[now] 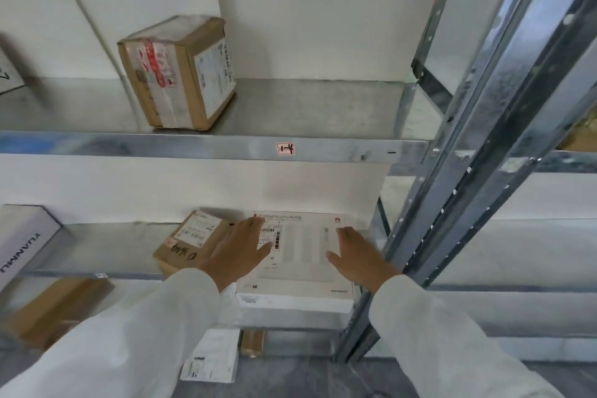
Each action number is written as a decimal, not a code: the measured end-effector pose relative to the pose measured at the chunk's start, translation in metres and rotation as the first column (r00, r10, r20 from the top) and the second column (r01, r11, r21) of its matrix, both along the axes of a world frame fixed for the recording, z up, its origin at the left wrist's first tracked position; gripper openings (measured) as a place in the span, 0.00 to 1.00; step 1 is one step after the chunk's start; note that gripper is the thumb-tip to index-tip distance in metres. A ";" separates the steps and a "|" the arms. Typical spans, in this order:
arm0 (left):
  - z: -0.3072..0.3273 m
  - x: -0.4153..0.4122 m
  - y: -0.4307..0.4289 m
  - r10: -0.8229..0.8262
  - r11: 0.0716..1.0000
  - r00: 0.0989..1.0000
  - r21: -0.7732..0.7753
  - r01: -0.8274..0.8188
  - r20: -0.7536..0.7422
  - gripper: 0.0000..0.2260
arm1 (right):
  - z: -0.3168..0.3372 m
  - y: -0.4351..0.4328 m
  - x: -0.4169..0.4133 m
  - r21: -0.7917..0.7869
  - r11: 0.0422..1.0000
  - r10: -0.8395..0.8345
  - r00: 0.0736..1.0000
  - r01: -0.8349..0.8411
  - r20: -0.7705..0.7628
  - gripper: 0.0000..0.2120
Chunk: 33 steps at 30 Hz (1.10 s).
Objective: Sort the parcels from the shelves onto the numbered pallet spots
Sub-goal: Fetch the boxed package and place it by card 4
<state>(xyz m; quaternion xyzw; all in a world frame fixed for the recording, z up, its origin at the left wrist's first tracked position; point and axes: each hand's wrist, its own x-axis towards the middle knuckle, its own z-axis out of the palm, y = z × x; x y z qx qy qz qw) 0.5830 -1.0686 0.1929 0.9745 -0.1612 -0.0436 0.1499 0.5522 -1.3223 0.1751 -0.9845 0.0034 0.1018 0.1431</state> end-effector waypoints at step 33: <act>-0.026 -0.043 0.000 0.316 0.463 0.737 -0.581 -0.670 -0.598 0.11 | -0.016 0.014 -0.028 0.699 0.549 -0.355 0.884 0.459 -0.303 0.37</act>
